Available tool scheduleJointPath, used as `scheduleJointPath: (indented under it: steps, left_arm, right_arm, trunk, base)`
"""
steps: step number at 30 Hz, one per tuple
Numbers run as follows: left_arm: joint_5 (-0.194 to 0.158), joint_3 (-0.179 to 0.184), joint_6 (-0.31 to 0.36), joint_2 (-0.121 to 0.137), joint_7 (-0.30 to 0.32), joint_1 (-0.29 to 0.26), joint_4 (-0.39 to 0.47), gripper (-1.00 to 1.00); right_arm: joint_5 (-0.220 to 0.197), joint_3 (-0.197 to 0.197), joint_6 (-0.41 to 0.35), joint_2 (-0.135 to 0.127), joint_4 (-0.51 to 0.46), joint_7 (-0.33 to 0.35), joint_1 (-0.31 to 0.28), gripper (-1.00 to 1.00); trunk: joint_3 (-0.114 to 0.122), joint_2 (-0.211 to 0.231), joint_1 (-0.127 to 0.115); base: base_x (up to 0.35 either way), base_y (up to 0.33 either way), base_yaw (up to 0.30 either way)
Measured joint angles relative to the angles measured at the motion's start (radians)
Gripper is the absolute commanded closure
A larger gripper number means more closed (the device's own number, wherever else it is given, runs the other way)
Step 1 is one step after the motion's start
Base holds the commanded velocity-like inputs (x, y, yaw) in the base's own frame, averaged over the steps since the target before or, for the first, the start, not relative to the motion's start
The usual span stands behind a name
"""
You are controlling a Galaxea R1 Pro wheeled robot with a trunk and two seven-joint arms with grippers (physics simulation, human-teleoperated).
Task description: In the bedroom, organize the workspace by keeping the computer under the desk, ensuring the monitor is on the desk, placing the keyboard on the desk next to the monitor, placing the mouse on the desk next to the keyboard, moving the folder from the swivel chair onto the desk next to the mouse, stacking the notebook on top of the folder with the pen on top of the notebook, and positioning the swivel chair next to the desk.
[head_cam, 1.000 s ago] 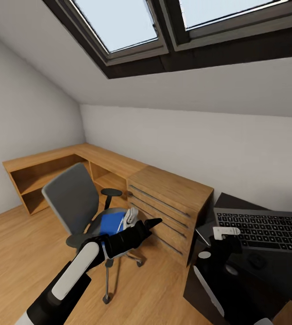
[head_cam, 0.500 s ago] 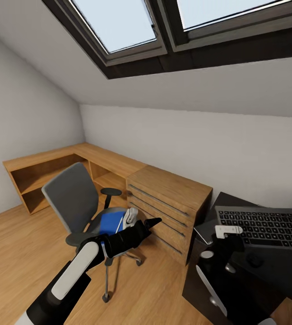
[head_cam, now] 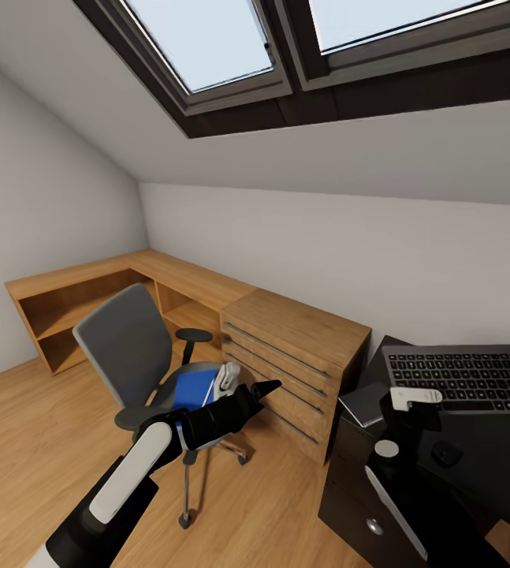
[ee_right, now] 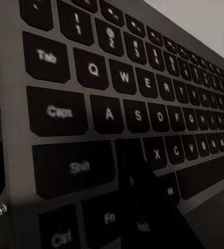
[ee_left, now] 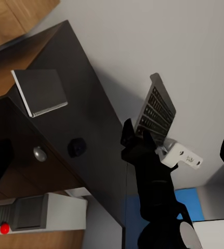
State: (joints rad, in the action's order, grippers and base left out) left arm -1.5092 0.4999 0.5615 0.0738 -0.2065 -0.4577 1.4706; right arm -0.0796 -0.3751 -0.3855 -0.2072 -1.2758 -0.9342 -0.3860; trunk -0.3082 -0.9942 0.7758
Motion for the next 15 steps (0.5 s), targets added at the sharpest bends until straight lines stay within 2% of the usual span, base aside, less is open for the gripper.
scheduleJointPath:
  steps: [7, 12, 15]
  left_arm:
    - [-0.001, -0.003, 0.000, 0.001, 0.000, 0.000, -0.008, -1.00]
    - [0.000, -0.004, 0.000, 0.001, 0.000, 0.000, -0.016, -1.00]
    - [0.000, -0.004, 0.000, 0.001, 0.001, 0.000, -0.019, -1.00]
  right_arm:
    - [0.003, 0.000, -0.001, -0.012, -0.034, 0.028, 0.026, 1.00]
    - [0.006, -0.001, -0.007, -0.018, -0.087, 0.061, 0.069, 1.00]
    - [0.034, -0.016, -0.039, -0.043, -0.142, 0.100, 0.112, 1.00]
  trunk:
    - [0.000, 0.000, 0.000]
    - [0.000, 0.000, 0.000]
    - [0.000, 0.000, 0.000]
  base:
    - [0.000, 0.000, 0.000]
    - [0.000, 0.000, 0.000]
    - [0.000, 0.000, 0.000]
